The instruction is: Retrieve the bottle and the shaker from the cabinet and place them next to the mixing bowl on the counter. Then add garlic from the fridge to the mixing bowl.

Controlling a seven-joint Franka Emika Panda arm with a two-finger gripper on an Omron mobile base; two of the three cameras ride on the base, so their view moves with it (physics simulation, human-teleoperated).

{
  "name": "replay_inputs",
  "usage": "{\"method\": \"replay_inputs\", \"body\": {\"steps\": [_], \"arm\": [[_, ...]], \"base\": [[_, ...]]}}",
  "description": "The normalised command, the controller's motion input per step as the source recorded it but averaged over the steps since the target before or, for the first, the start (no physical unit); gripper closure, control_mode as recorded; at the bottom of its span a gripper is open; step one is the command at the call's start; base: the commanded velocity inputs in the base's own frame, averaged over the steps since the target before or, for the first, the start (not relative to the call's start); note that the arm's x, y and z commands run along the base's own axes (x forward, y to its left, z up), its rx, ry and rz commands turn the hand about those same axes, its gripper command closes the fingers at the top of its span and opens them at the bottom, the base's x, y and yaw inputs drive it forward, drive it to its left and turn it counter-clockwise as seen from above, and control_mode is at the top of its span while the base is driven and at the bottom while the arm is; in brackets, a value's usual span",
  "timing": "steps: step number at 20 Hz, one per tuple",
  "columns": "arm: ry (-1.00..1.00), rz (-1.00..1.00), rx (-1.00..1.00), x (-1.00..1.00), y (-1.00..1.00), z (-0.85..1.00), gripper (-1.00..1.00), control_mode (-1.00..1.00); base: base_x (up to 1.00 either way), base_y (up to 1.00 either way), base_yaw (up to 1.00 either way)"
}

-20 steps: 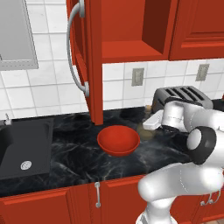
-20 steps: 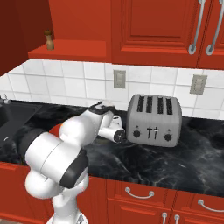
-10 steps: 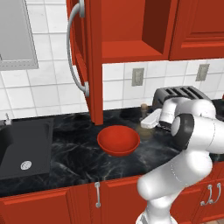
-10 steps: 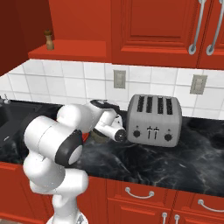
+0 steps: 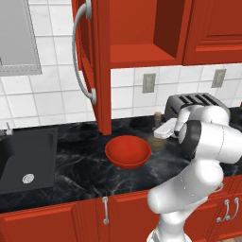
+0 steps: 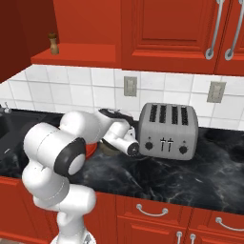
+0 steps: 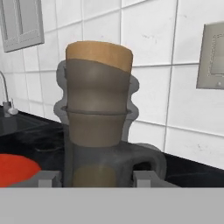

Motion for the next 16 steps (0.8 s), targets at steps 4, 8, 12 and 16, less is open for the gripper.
{"method": "replay_inputs", "body": {"steps": [4,8,12,16], "arm": [[0.00,0.00,0.03,-0.07,-0.10,-0.15,1.00,-1.00],[0.00,0.00,0.00,0.00,0.02,-0.08,-1.00,-1.00],[0.00,-0.01,0.00,-0.05,0.00,0.00,-1.00,-1.00],[0.00,-0.01,0.00,-0.28,0.00,0.00,-1.00,-1.00]], "base": [[0.00,0.00,0.00],[0.00,0.00,0.00],[0.00,0.00,0.00],[0.00,0.00,0.00]]}}
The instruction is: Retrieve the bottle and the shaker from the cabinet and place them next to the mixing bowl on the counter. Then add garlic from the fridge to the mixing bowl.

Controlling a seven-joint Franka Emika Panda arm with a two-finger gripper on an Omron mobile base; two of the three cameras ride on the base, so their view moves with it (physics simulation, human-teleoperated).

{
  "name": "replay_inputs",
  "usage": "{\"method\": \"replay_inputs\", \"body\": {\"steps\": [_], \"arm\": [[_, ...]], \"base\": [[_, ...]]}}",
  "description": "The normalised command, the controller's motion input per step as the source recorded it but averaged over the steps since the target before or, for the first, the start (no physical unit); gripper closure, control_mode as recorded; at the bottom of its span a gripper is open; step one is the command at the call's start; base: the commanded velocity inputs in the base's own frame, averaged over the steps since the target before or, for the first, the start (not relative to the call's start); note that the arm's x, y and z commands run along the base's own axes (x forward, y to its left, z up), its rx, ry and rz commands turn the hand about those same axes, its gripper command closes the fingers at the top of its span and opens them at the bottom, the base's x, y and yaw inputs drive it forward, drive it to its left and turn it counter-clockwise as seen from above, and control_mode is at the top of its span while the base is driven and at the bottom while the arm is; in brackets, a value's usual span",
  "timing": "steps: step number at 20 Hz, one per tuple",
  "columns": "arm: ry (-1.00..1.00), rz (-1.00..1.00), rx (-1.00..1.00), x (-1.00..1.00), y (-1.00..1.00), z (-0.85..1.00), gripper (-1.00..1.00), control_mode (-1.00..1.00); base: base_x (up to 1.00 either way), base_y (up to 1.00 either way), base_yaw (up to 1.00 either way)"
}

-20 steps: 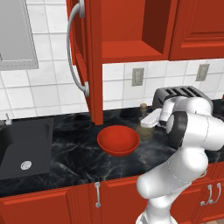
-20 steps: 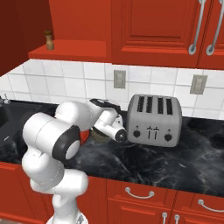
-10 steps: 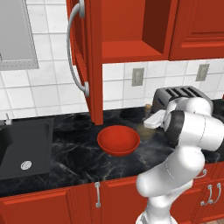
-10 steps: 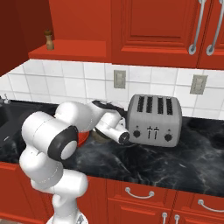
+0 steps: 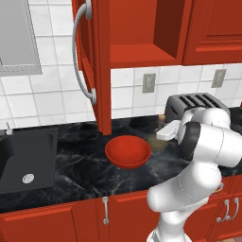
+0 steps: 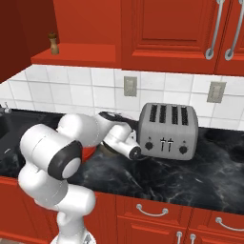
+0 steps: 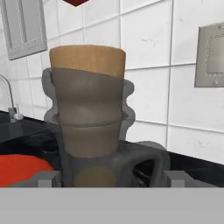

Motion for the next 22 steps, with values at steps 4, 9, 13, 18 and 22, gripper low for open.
{"method": "replay_inputs", "body": {"steps": [4,9,13,18,22], "arm": [[0.00,-0.01,-0.02,-0.23,0.04,0.26,-1.00,-1.00],[0.04,0.00,-0.05,-0.09,0.02,0.42,-1.00,-1.00],[0.12,-0.04,0.00,-0.04,0.01,0.58,-1.00,-1.00],[0.14,-0.08,0.00,-0.29,0.00,0.58,-1.00,-1.00],[0.14,-0.11,0.00,-0.41,0.01,0.62,-1.00,-1.00]], "base": [[0.00,0.00,0.00],[0.00,0.00,0.00],[0.00,0.00,0.00],[0.00,0.00,0.00],[0.00,0.00,0.00]]}}
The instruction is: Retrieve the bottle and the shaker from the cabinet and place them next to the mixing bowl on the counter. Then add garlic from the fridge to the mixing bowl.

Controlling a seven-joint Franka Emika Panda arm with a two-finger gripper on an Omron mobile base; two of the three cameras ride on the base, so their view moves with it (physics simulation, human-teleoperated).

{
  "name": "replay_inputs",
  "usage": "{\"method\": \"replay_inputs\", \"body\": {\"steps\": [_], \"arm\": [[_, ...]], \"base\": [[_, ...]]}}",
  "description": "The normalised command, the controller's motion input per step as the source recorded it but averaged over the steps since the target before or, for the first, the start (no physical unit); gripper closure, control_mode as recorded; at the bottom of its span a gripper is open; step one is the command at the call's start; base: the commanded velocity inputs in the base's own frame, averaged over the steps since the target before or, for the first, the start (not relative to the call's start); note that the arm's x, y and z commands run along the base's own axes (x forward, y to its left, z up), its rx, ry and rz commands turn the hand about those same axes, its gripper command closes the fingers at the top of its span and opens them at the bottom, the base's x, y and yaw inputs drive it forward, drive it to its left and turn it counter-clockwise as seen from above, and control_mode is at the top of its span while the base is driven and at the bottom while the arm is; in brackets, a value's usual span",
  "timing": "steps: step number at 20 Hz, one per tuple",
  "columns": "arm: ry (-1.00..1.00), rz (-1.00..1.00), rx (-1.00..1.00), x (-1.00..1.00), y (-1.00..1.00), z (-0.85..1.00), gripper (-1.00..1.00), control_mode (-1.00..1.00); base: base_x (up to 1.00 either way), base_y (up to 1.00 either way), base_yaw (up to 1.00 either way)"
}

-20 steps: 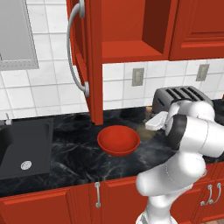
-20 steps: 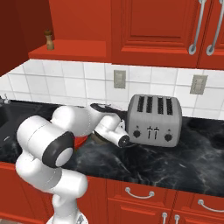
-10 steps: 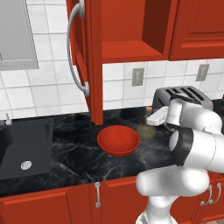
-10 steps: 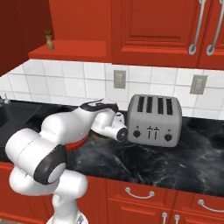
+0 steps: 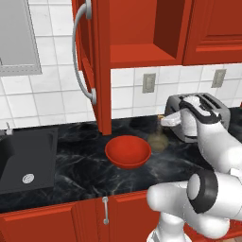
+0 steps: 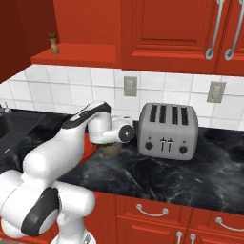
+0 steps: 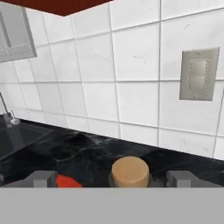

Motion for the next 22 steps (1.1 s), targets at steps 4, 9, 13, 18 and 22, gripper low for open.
{"method": "replay_inputs", "body": {"steps": [4,9,13,18,22], "arm": [[0.10,-0.08,0.00,-0.45,0.03,0.84,-1.00,-1.00],[0.12,-0.06,0.00,-0.15,0.08,0.97,-1.00,-1.00],[0.24,-0.04,0.00,-0.47,0.26,0.71,-1.00,-1.00],[0.23,0.00,0.01,-0.74,0.14,0.91,-1.00,-1.00],[0.03,0.00,-0.01,-0.73,0.57,0.78,-1.00,-1.00]], "base": [[0.00,0.00,0.00],[0.00,0.00,0.00],[0.00,0.00,0.00],[0.00,0.00,0.00],[0.00,0.00,0.00]]}}
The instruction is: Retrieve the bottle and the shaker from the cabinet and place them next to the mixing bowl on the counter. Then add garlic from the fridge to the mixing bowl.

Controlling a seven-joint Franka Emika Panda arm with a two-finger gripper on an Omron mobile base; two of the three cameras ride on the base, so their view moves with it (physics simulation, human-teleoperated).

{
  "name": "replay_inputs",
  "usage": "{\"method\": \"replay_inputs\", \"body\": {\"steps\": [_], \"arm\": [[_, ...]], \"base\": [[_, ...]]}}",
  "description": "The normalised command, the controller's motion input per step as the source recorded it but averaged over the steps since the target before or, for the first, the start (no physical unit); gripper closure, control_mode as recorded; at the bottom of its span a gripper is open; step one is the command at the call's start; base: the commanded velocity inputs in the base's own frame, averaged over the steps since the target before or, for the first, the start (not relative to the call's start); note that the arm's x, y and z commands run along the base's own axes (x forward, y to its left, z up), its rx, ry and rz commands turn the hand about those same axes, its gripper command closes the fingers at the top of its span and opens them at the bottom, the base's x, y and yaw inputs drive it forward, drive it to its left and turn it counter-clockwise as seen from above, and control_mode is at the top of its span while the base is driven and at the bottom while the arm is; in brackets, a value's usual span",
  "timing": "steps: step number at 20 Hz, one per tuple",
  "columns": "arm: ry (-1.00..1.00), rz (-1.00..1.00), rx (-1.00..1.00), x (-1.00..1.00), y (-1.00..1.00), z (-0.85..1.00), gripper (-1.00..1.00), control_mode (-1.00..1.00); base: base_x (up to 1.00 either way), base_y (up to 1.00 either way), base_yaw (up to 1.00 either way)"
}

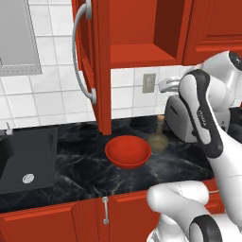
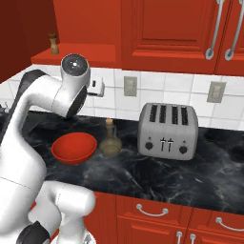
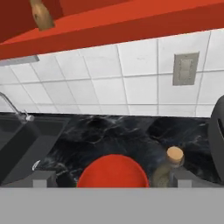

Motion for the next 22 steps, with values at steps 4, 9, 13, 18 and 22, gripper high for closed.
{"method": "replay_inputs", "body": {"steps": [4,9,13,18,22], "arm": [[-0.01,0.00,-0.17,-0.51,1.00,0.12,-1.00,-1.00],[-0.04,-0.01,-0.21,-0.03,0.55,0.29,-1.00,-1.00],[0.00,-0.07,-0.03,0.01,0.01,0.88,-1.00,-1.00],[0.00,0.01,0.01,0.24,0.00,0.54,-1.00,-1.00],[0.00,0.07,0.00,0.33,0.00,0.41,-1.00,-1.00]], "base": [[0.00,0.00,0.00],[0.00,0.00,0.00],[0.00,0.00,0.00],[0.00,0.00,0.00],[0.00,0.00,0.00]]}}
